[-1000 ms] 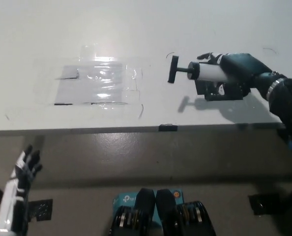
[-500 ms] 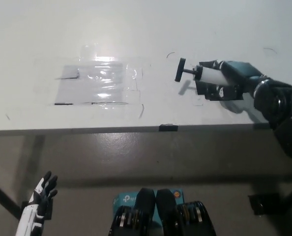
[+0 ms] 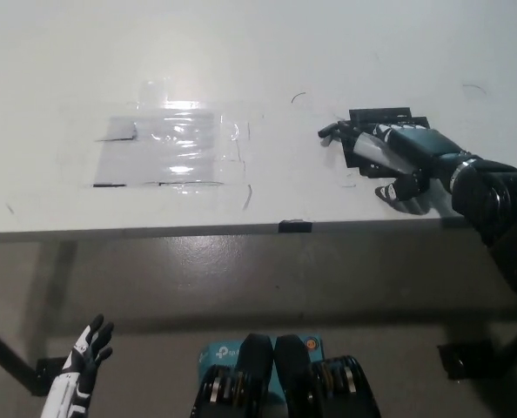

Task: The robot uses right hand to pick up a small white air pumper and uses its left hand to compress it, and then puts it on the desk

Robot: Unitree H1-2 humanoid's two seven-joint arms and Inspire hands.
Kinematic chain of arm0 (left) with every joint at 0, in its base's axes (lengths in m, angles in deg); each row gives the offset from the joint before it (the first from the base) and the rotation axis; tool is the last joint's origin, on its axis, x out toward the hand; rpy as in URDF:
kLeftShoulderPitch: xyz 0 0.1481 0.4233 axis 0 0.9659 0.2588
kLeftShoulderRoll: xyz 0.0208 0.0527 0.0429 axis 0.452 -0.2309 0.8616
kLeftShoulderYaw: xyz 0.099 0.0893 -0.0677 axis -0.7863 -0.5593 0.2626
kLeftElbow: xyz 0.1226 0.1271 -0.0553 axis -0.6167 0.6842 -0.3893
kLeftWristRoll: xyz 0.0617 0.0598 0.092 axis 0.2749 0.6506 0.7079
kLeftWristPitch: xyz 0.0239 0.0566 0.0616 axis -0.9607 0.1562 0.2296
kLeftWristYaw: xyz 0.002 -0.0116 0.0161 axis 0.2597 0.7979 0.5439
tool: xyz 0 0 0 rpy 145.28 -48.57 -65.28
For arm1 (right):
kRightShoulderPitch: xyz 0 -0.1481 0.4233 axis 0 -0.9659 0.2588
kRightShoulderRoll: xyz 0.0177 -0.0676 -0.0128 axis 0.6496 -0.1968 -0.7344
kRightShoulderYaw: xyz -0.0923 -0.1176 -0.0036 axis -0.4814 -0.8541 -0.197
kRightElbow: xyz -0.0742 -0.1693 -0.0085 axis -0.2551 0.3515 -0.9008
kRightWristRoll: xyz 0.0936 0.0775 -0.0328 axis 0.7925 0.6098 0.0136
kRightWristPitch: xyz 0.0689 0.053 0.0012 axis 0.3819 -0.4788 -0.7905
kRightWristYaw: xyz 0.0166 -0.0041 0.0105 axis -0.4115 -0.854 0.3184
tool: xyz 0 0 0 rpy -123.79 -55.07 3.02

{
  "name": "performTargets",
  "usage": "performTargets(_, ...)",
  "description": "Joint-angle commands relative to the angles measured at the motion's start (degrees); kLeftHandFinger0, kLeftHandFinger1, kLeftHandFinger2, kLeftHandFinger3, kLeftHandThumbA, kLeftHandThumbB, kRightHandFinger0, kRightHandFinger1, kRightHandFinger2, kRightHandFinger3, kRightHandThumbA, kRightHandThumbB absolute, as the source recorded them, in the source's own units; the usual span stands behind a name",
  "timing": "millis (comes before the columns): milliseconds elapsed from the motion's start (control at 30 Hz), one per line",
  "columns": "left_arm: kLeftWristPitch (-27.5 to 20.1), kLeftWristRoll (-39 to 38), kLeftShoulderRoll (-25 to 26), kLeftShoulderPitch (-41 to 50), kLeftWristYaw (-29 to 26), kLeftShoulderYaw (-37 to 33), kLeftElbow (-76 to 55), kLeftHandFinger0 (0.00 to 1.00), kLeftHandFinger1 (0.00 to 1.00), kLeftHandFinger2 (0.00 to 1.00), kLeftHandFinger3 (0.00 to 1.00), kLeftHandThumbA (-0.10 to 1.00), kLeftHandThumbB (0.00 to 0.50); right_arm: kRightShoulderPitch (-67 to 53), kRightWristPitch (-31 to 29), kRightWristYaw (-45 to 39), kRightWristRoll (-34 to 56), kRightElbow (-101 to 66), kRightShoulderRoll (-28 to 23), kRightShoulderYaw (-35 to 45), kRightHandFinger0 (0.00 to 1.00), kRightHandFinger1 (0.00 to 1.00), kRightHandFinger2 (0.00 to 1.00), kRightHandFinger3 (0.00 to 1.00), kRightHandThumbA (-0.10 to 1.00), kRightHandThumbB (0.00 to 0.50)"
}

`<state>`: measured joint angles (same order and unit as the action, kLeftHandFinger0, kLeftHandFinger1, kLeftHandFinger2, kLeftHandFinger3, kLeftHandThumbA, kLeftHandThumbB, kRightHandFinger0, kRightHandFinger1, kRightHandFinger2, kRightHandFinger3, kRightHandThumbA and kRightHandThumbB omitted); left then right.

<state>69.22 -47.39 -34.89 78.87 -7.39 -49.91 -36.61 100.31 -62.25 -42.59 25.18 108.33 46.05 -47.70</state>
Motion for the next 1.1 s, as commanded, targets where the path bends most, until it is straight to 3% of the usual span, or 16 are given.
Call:
performTargets(0, -2.0, -0.04, 0.64, -0.48, -0.03, 0.3, -0.82, 1.0, 1.0, 1.0, 1.0, 1.0, 0.095, 2.54, -1.75, 2.64, 0.58, -3.59, -1.51, 0.71, 1.0, 1.0, 1.0, 1.0, 0.88, 0.414)
performTargets(67, -2.1, 0.31, 0.75, -0.51, 0.01, 0.24, -0.76, 1.0, 1.0, 1.0, 1.0, 1.0, 0.093, 2.07, -2.3, 4.83, 0.94, -4.95, -1.49, 1.72, 1.0, 1.0, 1.0, 1.0, 0.88, 0.419)
performTargets(167, -2.11, 0.32, 0.44, -0.02, 0.19, -0.3, -1.01, 1.0, 1.0, 1.0, 1.0, 1.0, 0.086, 0.43, -2.69, 8.12, 1.27, -9.41, -2.25, 4.13, 1.0, 1.0, 1.0, 1.0, 1.0, 0.418)
performTargets(267, -2.19, 0.72, 0.0, -0.01, 0.18, -0.95, -0.84, 1.0, 1.0, 1.0, 1.0, 1.0, 0.076, -0.32, -5.82, 11.02, 4.69, -12.13, -2.51, 8.44, 1.0, 1.0, 1.0, 1.0, 0.99, 0.394)
performTargets(400, -2.3, 1.53, -0.08, 0.05, -0.09, -1.36, -0.71, 1.0, 1.0, 1.0, 1.0, 1.0, 0.087, -0.88, -7.09, 14.17, 5.11, -16.37, -2.0, 11.95, 1.0, 1.0, 1.0, 1.0, 1.0, 0.398)
performTargets(433, -2.37, 0.81, -0.16, -0.44, 0.01, -1.3, -0.35, 1.0, 1.0, 1.0, 1.0, 1.0, 0.088, -0.93, -7.89, 17.76, 3.63, -19.98, -1.93, 13.37, 1.0, 1.0, 1.0, 1.0, 1.0, 0.369)
performTargets(500, -2.29, 0.5, -0.1, -1.03, 0.07, -1.18, -0.26, 1.0, 1.0, 1.0, 1.0, 1.0, 0.086, -0.87, -7.66, 18.64, 3.53, -22.26, -1.61, 14.54, 1.0, 1.0, 1.0, 1.0, 1.0, 0.366)
performTargets(600, -1.54, -0.53, 0.34, -2.85, 0.4, -0.67, -0.23, 1.0, 1.0, 1.0, 1.0, 1.0, 0.093, -3.94, -8.11, 17.24, 8.71, -34.28, -0.61, 18.6, 1.0, 1.0, 1.0, 1.0, 1.0, 0.32)
performTargets(667, -1.14, -0.3, 0.56, -4.82, 0.32, -0.42, -0.03, 1.0, 1.0, 1.0, 1.0, 1.0, 0.092, -7.33, -8.31, 16.2, 13.02, -42.28, 0.37, 20.76, 1.0, 1.0, 1.0, 1.0, 1.0, 0.342)
performTargets(833, -1.13, -0.86, 0.74, -10.06, 0.31, -0.01, 1.89, 1.0, 1.0, 1.0, 1.0, 1.0, 0.097, -20.14, -5.18, 16.35, 17.13, -61.6, 4.49, 23.22, 1.0, 1.0, 1.0, 1.0, 1.0, 0.317)
performTargets(1067, -1.06, -0.73, 1.31, -12.34, 0.67, 0.0, 2.29, 1.0, 1.0, 1.0, 1.0, 1.0, 0.094, -36.91, -9.39, 20.36, 19.08, -65.1, 11.74, 23.92, 1.0, 1.0, 1.0, 1.0, 1.0, 0.279)
